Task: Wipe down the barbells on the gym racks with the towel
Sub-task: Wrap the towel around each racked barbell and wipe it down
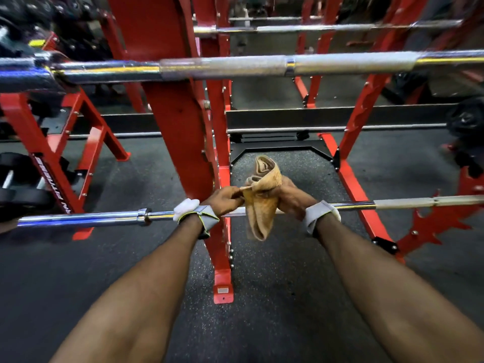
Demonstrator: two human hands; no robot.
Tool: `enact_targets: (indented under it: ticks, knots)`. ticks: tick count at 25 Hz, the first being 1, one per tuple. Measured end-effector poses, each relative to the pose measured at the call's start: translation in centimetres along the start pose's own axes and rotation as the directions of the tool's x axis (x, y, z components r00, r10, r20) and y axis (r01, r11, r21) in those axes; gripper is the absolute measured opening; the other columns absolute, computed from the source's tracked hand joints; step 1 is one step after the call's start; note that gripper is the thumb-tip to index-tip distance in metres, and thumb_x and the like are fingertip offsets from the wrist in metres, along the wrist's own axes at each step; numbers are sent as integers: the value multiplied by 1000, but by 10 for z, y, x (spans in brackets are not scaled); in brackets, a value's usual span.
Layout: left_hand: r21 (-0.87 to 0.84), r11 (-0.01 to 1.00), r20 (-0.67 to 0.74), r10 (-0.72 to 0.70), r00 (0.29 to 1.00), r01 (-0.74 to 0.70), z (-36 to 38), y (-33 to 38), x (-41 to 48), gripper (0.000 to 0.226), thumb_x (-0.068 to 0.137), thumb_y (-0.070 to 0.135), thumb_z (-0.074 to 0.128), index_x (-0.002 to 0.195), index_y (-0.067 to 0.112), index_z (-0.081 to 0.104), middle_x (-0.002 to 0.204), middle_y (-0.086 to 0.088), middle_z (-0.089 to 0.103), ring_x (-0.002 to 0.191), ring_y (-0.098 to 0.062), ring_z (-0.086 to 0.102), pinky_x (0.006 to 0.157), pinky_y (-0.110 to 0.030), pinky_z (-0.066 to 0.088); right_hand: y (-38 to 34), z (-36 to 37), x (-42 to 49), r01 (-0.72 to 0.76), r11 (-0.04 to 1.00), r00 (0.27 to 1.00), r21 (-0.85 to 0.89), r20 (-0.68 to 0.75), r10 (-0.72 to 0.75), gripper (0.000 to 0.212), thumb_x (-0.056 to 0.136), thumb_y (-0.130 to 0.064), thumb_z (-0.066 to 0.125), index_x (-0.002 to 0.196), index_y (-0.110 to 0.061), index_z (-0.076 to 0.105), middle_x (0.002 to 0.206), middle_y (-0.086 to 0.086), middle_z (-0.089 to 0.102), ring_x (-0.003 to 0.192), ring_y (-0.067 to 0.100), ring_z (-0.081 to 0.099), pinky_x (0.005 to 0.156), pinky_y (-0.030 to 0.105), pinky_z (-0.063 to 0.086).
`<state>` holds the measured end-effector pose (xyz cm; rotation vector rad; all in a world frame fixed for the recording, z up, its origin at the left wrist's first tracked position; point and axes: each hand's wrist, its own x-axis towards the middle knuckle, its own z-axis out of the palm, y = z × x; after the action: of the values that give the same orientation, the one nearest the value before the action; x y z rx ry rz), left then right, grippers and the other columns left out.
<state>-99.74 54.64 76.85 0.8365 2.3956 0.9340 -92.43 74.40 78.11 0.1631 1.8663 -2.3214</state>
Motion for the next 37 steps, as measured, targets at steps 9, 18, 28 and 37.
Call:
enact_targets:
  ticks: [9, 18, 28, 37]
  knots:
    - [-119, 974, 135, 209, 968, -194, -47, 30, -105, 37, 92, 3, 61, 127, -8, 53, 112, -10, 62, 93, -2, 61, 82, -16, 47, -30, 101, -84, 140, 899, 954, 415, -299, -11, 63, 63, 10, 70, 124, -5, 58, 120, 19, 63, 122, 39, 57, 96, 56, 51]
    - [20, 965, 335, 241, 911, -263, -77, 50, -184, 23, 77, 41, 63, 85, 19, 62, 74, 7, 57, 59, 4, 49, 59, -20, 38, -57, 183, -147, 384, 702, 819, 600, -572, 41, 32, 71, 5, 64, 100, -10, 67, 115, 12, 69, 101, 32, 66, 102, 52, 46]
    - [250, 828, -407, 560, 721, -502, -111, 59, -202, 17, 80, 38, 65, 83, 21, 67, 69, 6, 65, 63, -10, 61, 55, -34, 50, -55, 198, -178, 368, 760, 759, 535, -645, 86, 24, 79, -17, 77, 102, -18, 69, 101, 5, 76, 90, 21, 69, 77, 36, 52]
    - [571, 608, -114, 723, 681, -551, -141, 72, -201, 16, 85, 38, 64, 94, 25, 66, 88, 8, 66, 83, -16, 62, 66, -31, 48, -64, 181, -172, -74, 983, 755, -170, -654, -56, 38, 78, 5, 68, 111, -11, 57, 104, 7, 52, 89, 15, 56, 64, 22, 45]
